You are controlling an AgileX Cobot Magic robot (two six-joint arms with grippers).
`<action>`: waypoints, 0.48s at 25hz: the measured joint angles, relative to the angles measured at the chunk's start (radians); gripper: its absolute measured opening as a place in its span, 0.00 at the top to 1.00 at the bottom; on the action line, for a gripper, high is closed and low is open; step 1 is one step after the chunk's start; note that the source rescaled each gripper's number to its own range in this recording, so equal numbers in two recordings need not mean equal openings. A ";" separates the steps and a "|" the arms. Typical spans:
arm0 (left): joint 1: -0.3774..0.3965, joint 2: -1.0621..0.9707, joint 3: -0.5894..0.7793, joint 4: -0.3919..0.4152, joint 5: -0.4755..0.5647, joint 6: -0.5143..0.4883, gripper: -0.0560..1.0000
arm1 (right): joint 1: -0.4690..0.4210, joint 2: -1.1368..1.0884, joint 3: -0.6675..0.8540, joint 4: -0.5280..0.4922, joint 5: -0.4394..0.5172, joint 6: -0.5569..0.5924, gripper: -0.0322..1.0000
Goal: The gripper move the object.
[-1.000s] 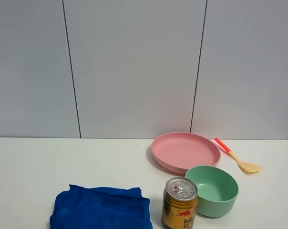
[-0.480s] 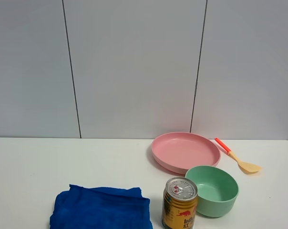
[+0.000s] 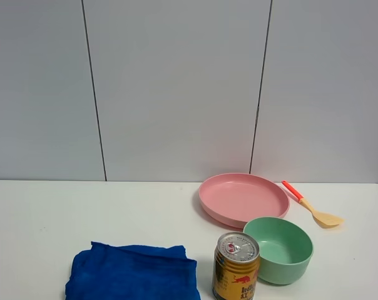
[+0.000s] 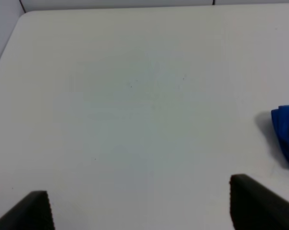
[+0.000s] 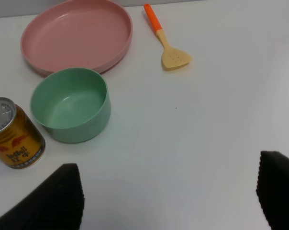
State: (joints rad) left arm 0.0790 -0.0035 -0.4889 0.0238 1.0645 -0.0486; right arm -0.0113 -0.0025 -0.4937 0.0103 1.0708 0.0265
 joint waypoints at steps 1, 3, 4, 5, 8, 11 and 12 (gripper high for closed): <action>0.000 0.000 0.000 0.000 0.000 0.000 0.00 | 0.000 0.000 0.000 0.000 0.000 0.000 0.15; 0.000 0.000 0.000 0.000 0.000 0.000 0.00 | 0.000 0.000 0.000 0.000 0.000 0.000 0.15; 0.000 0.000 0.000 0.000 0.000 0.000 0.00 | 0.000 0.000 0.000 0.000 0.000 0.000 0.15; 0.000 0.000 0.000 0.000 0.000 0.000 0.00 | 0.000 0.000 0.000 0.000 0.000 0.000 0.15; 0.000 0.000 0.000 0.000 0.000 0.000 0.00 | 0.000 0.000 0.000 0.000 0.000 0.000 0.15; 0.000 0.000 0.000 0.000 0.000 0.000 0.00 | 0.000 0.000 0.000 0.000 0.000 0.000 0.15; 0.000 0.000 0.000 0.000 0.000 0.000 0.00 | 0.000 0.000 0.000 0.000 0.000 0.000 0.15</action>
State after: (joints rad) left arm 0.0790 -0.0035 -0.4889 0.0238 1.0645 -0.0486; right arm -0.0113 -0.0025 -0.4937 0.0103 1.0708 0.0265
